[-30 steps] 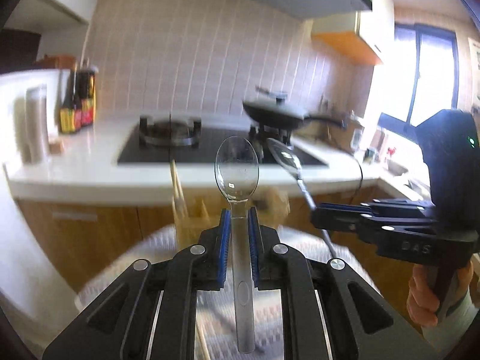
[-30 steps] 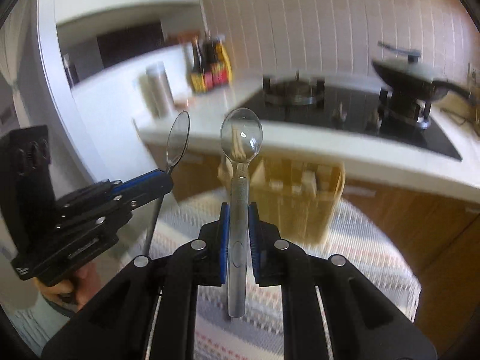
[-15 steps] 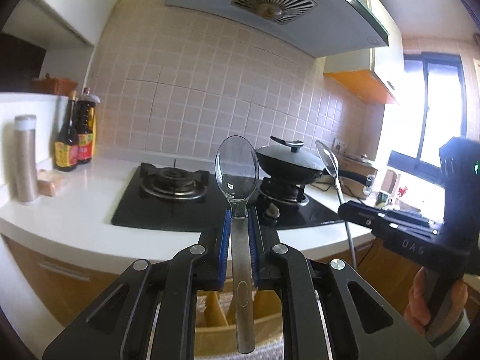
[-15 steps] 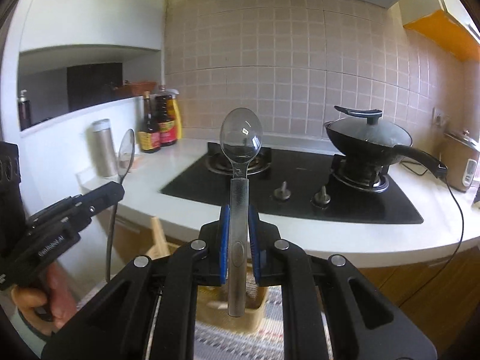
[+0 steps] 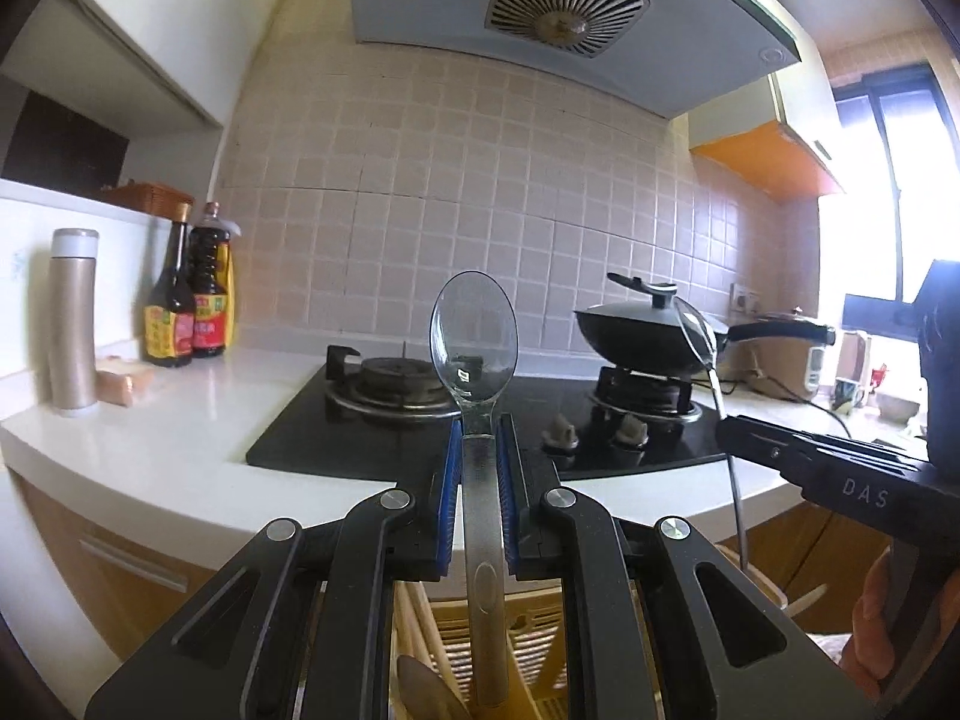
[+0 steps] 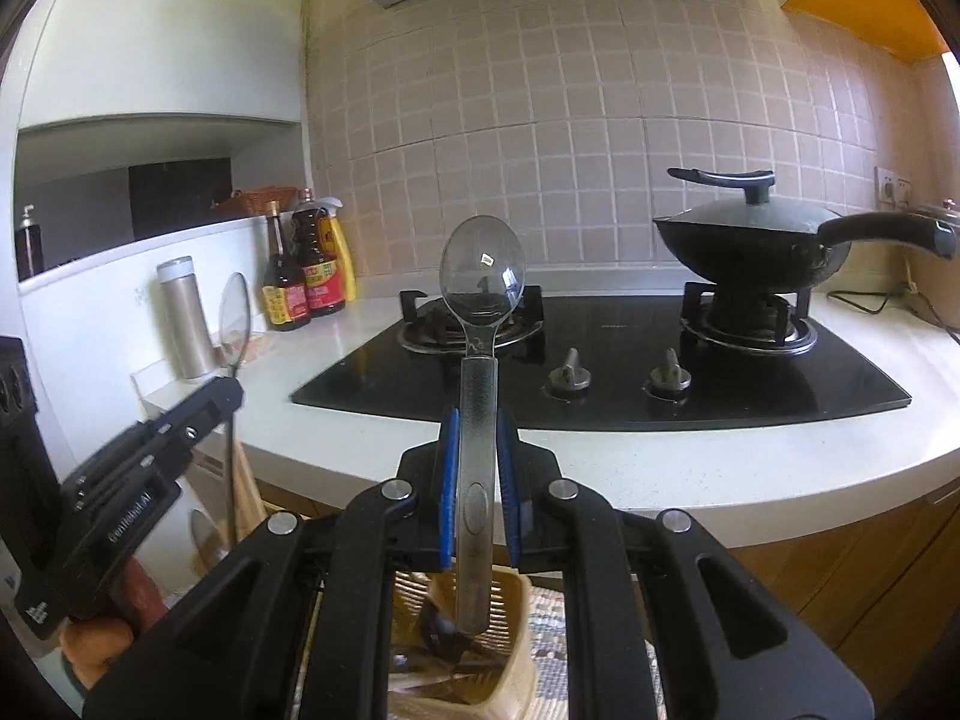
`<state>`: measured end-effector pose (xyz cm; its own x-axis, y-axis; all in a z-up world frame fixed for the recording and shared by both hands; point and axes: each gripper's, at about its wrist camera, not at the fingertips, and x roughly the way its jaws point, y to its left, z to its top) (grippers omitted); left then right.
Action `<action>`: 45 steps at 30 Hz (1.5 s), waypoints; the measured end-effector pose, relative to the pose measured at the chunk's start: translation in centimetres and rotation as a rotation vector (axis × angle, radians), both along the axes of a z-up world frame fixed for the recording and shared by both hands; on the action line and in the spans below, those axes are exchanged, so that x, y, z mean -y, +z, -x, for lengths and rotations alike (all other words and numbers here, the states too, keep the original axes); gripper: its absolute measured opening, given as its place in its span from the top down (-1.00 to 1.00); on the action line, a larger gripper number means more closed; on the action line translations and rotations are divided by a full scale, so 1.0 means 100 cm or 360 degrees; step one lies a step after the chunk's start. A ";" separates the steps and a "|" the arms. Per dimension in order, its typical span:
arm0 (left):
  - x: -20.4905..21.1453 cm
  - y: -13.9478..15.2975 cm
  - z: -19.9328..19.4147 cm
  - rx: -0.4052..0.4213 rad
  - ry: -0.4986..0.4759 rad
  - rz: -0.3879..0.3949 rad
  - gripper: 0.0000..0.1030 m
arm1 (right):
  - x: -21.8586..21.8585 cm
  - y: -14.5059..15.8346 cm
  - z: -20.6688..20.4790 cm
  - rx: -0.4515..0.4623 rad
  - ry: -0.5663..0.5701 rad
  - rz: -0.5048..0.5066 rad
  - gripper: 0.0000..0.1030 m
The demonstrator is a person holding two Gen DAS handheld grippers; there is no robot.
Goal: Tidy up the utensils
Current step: 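Open both grippers to release the clear spoons into the basket, then grasp the last chopstick with the left gripper while the right gripper grasps a clear spoon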
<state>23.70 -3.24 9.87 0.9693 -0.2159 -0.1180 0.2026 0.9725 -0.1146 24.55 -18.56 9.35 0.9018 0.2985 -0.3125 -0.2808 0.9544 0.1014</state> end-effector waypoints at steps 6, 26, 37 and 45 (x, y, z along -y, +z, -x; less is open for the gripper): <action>-0.001 -0.012 -0.007 -0.0041 -0.0016 -0.0002 0.80 | 0.014 -0.021 -0.009 -0.0053 0.0057 -0.0137 0.79; -0.031 -0.007 0.045 -0.0116 -0.0110 0.0103 0.31 | 0.035 -0.020 0.045 -0.0179 0.0114 -0.0200 0.33; -0.050 -0.009 0.094 -0.0593 -0.0329 0.0046 0.10 | 0.002 -0.013 0.101 -0.0421 0.0175 -0.0081 0.33; -0.064 -0.076 0.119 -0.1038 -0.0290 -0.0073 0.10 | -0.063 -0.079 0.098 -0.0959 0.0338 0.0125 0.33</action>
<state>11.75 3.12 2.26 0.6452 -0.3497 -0.6792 0.2672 0.9362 -0.2283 14.78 -12.27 1.45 0.4853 0.4069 -0.7739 -0.3800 0.8953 0.2324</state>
